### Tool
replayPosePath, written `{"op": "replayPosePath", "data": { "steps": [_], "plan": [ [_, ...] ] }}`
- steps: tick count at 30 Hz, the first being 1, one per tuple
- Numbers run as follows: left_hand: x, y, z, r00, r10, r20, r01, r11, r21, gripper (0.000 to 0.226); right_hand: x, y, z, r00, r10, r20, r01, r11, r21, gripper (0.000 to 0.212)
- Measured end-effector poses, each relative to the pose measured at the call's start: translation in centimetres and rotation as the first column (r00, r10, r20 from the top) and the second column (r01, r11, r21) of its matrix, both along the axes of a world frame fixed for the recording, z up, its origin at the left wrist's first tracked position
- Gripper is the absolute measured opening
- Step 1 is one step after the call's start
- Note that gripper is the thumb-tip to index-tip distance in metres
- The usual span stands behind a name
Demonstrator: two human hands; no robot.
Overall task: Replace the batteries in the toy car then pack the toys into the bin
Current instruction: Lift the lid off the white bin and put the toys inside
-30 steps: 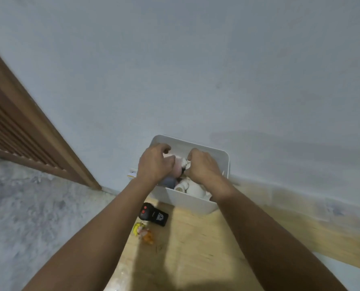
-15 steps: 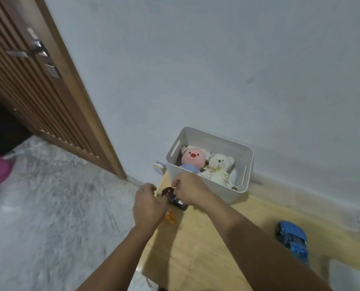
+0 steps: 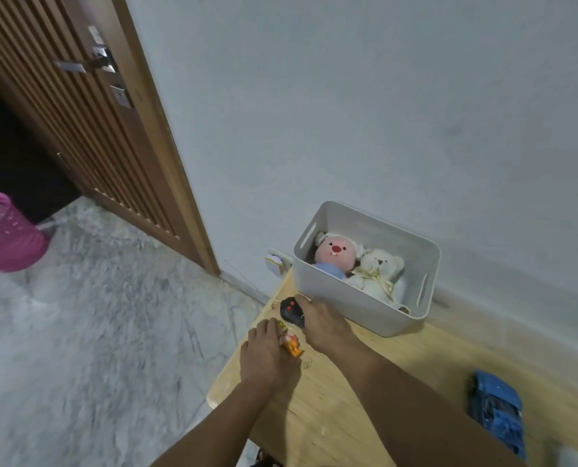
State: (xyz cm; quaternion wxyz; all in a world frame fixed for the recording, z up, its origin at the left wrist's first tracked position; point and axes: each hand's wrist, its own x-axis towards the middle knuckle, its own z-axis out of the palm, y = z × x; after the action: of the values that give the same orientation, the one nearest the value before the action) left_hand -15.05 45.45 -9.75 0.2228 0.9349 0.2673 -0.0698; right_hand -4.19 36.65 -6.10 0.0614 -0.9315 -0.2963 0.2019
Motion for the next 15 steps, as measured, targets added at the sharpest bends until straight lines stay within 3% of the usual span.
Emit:
{"op": "replayPosePath", "data": {
  "steps": [3,8,15],
  "plan": [
    [0.0,-0.3,0.3,1.000,0.017,0.011,-0.017,1.000,-0.007,0.090,0.1,0.2,-0.5,0.999,0.039,0.032,-0.039,0.999,-0.017,0.063],
    [0.0,-0.3,0.3,0.998,0.041,0.057,-0.041,0.999,0.001,0.081,0.1,0.5,-0.3,0.999,0.035,0.027,-0.035,0.999,-0.016,0.066],
    [-1.3,3.0,0.9,0.939,0.234,0.251,-0.199,0.967,-0.156,0.069,-0.1,2.2,3.4,0.993,-0.041,-0.115,0.064,0.976,0.207,0.076]
  ]
}}
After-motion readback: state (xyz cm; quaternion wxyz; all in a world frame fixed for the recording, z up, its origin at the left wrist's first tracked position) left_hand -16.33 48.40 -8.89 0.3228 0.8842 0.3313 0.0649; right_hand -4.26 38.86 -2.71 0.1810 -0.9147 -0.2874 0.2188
